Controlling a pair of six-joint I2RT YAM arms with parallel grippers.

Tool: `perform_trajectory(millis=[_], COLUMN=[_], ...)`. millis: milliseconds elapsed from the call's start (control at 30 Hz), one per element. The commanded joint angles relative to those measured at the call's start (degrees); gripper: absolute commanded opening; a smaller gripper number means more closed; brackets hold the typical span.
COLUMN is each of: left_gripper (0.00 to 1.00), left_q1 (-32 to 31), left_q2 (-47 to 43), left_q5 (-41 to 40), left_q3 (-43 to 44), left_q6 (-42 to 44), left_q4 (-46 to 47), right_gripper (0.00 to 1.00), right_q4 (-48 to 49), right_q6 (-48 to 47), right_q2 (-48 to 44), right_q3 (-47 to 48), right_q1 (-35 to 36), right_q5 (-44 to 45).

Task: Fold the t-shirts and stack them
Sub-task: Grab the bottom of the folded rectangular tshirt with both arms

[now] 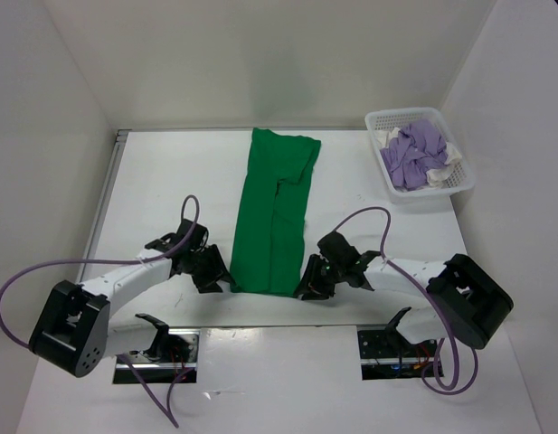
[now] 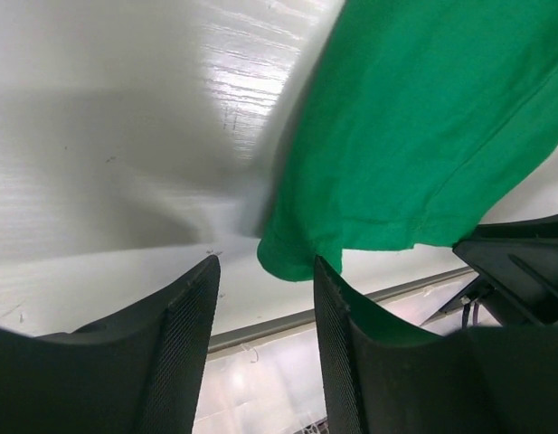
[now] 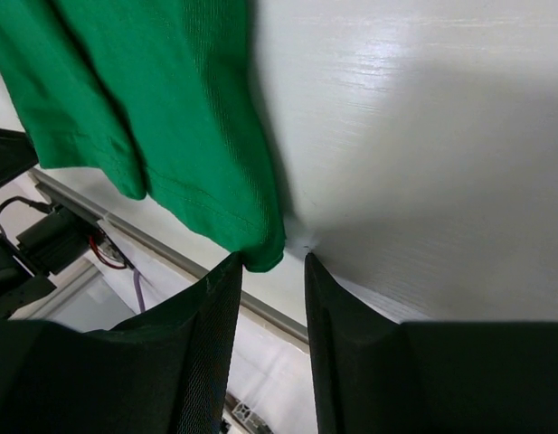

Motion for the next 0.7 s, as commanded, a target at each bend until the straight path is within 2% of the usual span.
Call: perform_trajectory(millis=[0,100,200,333,467,567,667], left_gripper=[0.55,0.55,0.61,0.63,0.54,0.53,0.6], left_q1=[-0.02,-0.02,-0.02,-0.02,-0.02,-0.02,-0.02], left_q2=[-1.64,-1.64,-1.64,-2.26,-2.87,-2.87,-2.87], left_q5=[-0.95,-0.16,0.89,2.91,3.62,4.23,2.3], left_q3=[2.5,1.97,2.5,2.5,4.43,5.93,5.94], left_q6=[1.83,1.04,1.04,1.04,4.02,6.3,6.32], left_q4=[-1.3,-0.06,1.17,3.37,1.97,0.47,-1.02], right_gripper=[0.4,0.4,0.4,0.4,0.4,0.4,0.4], right_q4=[0.46,-0.85,-1.47,-2.61,-3.32,-3.84,-4.37], right_q6=[-0.96,-1.49,-2.02,-3.16,-3.69,-4.22,-4.22], right_q2=[0.44,0.44,0.44,0.44,0.97,1.58,1.58], right_q3=[1.0,2.14,2.15,3.38,4.43,4.95,4.96], right_q1=[0.58,0.58,0.58,0.58,0.58,0.58,0.58], right_q5=[0.52,0.52,1.05,1.58,1.58,2.1,2.1])
